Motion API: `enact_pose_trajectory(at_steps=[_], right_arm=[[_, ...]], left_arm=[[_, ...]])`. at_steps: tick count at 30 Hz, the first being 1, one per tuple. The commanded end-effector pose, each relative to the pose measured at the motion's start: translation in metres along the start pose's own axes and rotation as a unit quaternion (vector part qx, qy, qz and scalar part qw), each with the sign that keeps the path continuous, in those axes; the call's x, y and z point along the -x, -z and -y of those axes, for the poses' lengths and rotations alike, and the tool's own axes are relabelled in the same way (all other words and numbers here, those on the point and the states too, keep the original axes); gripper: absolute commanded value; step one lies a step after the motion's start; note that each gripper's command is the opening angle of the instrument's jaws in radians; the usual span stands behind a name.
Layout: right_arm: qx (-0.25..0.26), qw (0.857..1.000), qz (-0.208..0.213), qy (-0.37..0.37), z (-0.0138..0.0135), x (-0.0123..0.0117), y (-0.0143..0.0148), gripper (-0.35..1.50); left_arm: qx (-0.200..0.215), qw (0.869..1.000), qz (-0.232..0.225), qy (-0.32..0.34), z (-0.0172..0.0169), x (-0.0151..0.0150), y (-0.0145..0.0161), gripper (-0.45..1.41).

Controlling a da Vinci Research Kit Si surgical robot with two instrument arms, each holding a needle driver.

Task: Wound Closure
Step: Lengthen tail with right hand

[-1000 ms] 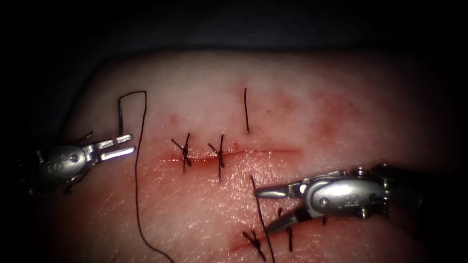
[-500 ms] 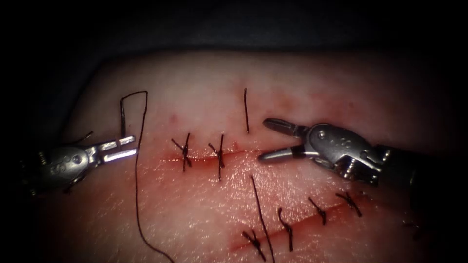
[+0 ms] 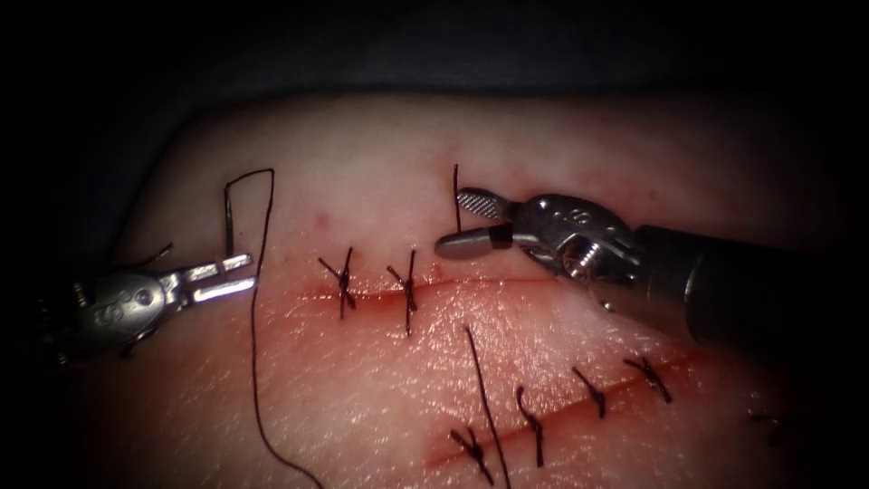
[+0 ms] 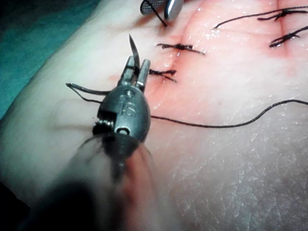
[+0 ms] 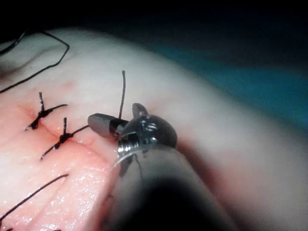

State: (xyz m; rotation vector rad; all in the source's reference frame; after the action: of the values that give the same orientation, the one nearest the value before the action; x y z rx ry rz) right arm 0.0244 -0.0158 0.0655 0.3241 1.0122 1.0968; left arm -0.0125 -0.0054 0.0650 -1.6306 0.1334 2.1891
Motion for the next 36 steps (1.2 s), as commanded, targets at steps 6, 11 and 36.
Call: enact_pose_trajectory(at_steps=[6, 11, 36], right_arm=[[-0.009, 0.998, -0.053, -0.022, 0.0011, -0.0037, -0.0006, 1.30], [-0.030, 0.996, -0.051, -0.070, 0.0012, -0.0042, -0.0006, -0.28], [-0.021, 0.990, -0.062, -0.121, 0.0004, -0.0064, 0.0000, -0.35]], left_arm=[[0.002, 1.000, 0.000, -0.001, 0.0003, 0.0001, -0.0011, -0.45], [0.001, 1.000, 0.001, -0.002, 0.0002, 0.0001, -0.0011, -0.45], [0.006, 1.000, 0.002, -0.001, 0.0005, 0.0004, -0.0012, -0.45]])
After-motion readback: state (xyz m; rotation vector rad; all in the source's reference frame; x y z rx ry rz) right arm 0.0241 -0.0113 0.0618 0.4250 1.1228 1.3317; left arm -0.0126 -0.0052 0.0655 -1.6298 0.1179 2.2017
